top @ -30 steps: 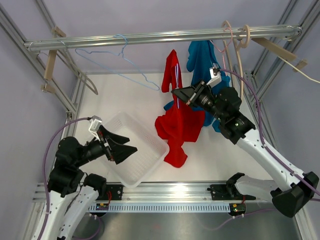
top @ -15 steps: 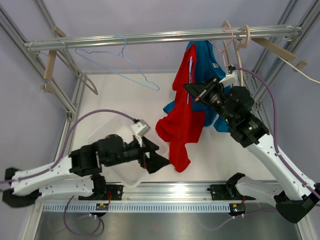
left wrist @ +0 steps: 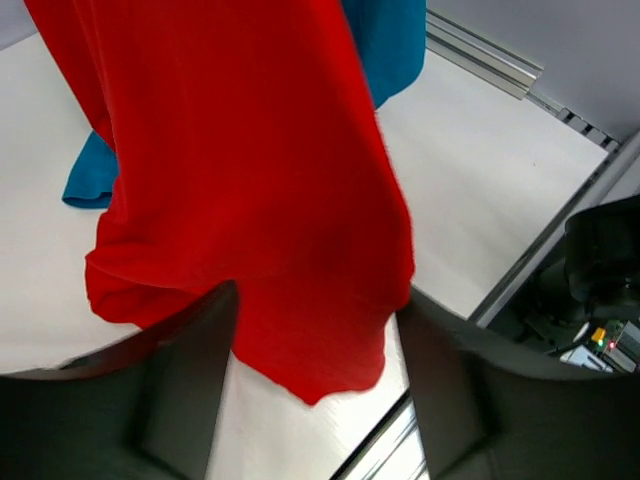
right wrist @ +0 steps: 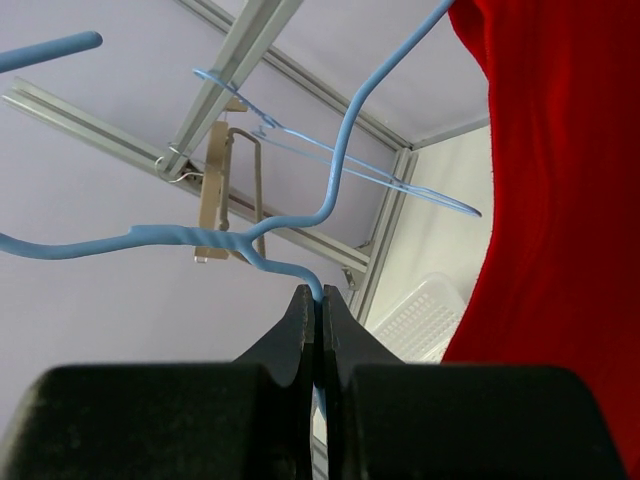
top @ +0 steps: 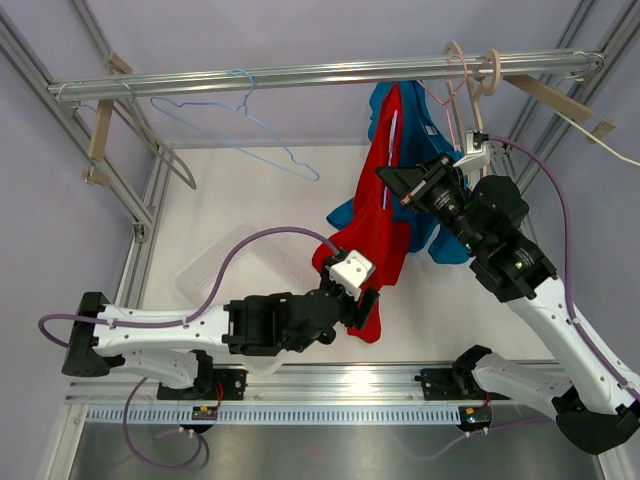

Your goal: Remove the t-shirt from the hanger

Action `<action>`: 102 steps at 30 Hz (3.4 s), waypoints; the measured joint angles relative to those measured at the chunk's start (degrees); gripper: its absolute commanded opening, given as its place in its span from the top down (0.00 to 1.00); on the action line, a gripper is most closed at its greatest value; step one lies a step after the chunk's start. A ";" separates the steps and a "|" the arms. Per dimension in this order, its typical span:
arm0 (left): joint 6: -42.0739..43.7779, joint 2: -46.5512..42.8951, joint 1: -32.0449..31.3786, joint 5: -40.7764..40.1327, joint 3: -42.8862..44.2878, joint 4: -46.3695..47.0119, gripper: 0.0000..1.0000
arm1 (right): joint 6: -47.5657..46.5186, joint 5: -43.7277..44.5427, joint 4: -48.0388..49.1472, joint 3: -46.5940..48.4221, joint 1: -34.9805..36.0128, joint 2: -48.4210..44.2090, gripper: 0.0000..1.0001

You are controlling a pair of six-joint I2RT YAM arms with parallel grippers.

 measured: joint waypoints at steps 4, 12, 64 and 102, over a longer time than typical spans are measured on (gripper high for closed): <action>1.90 1.84 0.00 -1.75 0.04 2.08 0.78 | 0.17 -0.63 0.24 -0.04 0.00 -1.62 1.00; 3.96 1.66 -0.11 -2.10 -0.55 5.86 1.00 | 1.22 -3.02 1.64 -0.59 0.00 -1.86 1.00; 27.93 -3.13 3.28 -5.03 -0.98 28.96 0.22 | -7.85 -48.35 -19.76 7.21 -8.15 -24.24 1.00; 40.94 -20.44 2.99 -9.66 28.13 10.25 1.00 | -13.77 -47.82 -30.32 23.39 -8.22 -17.18 1.00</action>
